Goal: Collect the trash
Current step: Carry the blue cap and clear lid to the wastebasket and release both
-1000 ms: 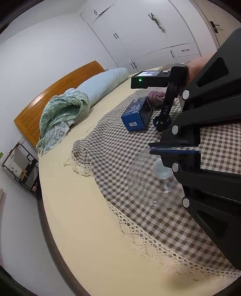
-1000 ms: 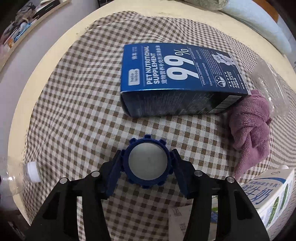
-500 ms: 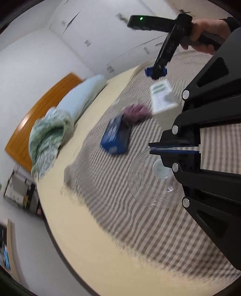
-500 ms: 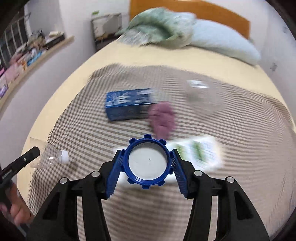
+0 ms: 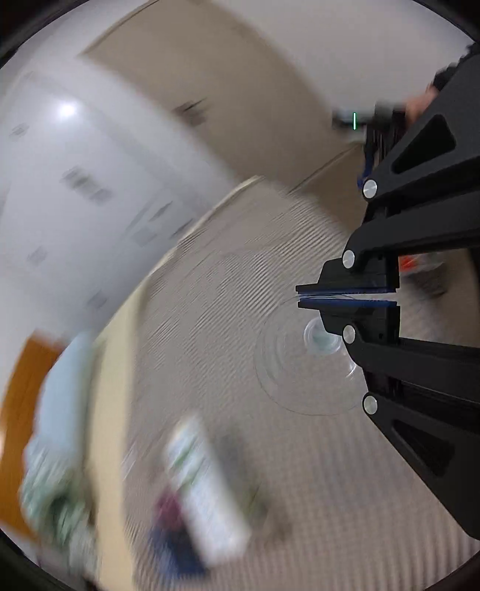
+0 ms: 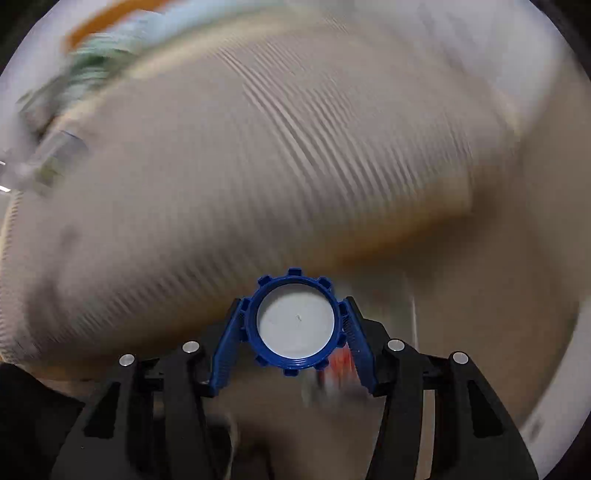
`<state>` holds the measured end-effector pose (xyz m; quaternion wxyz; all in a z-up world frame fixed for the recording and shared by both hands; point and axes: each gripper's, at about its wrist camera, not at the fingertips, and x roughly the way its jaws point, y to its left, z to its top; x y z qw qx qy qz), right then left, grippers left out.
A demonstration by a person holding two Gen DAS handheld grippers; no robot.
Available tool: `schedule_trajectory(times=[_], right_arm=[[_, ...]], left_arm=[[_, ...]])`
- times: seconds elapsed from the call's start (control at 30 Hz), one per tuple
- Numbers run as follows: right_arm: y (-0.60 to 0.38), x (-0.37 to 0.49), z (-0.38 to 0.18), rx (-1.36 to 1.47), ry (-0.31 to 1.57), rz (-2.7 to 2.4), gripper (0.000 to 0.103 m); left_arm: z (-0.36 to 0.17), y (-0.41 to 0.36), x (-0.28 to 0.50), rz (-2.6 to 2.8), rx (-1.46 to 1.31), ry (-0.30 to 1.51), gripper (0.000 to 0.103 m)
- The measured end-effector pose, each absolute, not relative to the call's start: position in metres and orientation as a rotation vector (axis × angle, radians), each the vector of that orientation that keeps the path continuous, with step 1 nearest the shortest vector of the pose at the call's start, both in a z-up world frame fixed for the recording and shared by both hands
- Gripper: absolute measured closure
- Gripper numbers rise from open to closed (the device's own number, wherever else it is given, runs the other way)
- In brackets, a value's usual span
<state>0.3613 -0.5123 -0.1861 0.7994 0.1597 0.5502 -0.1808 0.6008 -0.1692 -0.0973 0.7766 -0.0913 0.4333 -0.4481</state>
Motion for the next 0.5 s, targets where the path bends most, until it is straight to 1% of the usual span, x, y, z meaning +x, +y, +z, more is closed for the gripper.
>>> schedule_trajectory(times=[0.1, 0.2, 0.27, 0.33, 0.43, 0.5], right_arm=[[-0.539, 0.295, -0.288, 0.499, 1.313, -0.456, 0.051], [-0.557, 0.27, -0.357, 0.599, 1.366, -0.477, 0.051], [-0.575, 0.278, -0.378, 0.62, 1.346, -0.487, 0.051], [-0.598, 0.303, -0.39, 0.644, 1.291, -0.475, 0.051], [-0.629, 0.331, -0.399, 0.645, 1.243, -0.489, 0.051], [-0.651, 0.341, -0.402, 0.678, 1.225, -0.486, 0.051]], left_arm=[[-0.131, -0.236, 0.566, -1.069, -0.104, 1.049, 0.103], [-0.162, -0.285, 0.542, -1.099, 0.01, 1.123, 0.103], [-0.179, -0.311, 0.527, -1.119, 0.083, 1.157, 0.103], [-0.197, -0.34, 0.513, -1.135, 0.146, 1.203, 0.103], [-0.215, -0.375, 0.502, -1.144, 0.188, 1.248, 0.103], [-0.231, -0.403, 0.495, -1.16, 0.259, 1.314, 0.103]])
